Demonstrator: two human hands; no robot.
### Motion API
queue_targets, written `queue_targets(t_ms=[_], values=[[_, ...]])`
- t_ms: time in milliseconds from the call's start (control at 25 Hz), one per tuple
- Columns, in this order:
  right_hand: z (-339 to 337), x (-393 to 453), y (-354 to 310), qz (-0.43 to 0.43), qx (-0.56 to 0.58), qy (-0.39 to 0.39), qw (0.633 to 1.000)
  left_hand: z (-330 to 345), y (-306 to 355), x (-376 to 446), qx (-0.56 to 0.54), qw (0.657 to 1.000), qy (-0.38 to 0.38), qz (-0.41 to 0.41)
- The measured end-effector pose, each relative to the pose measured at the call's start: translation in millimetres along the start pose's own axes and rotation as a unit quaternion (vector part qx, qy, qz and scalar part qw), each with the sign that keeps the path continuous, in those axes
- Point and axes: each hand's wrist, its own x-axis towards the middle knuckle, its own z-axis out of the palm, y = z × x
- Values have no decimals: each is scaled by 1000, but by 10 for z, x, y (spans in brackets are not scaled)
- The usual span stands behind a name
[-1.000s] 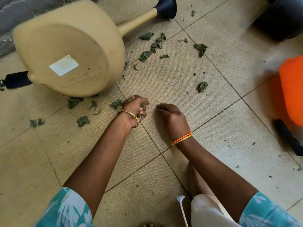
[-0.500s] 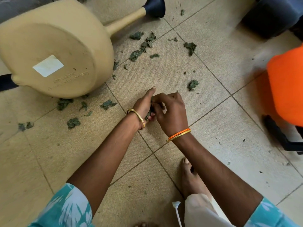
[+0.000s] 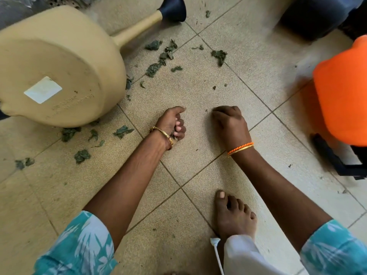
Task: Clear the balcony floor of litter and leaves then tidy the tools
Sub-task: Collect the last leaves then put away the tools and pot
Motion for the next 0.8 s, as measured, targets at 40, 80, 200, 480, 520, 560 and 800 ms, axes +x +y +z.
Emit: queue_targets(t_ms=[40, 80, 200, 480, 520, 560, 800], values=[[-22, -3, -17, 22, 24, 10, 999, 6, -2, 9, -3, 1000, -9, -1], [-66, 10, -61, 62, 71, 25, 995, 12, -5, 17, -3, 1000, -16, 0], [-266, 109, -342, 177, 253, 66, 949, 42, -27, 32, 22, 999, -34, 3], [-293, 265, -656, 107, 189, -36, 975, 145, -28, 82, 42, 996, -78, 18], [-288, 308, -612, 106, 172, -7, 979, 153, -9, 92, 37, 997, -66, 17], [-299, 384, -551, 117, 173, 26, 978, 159, 20, 96, 23, 998, -52, 13], [-116, 1292, 206, 143, 8, -117, 983, 126, 260, 201, -2, 999, 5, 45]])
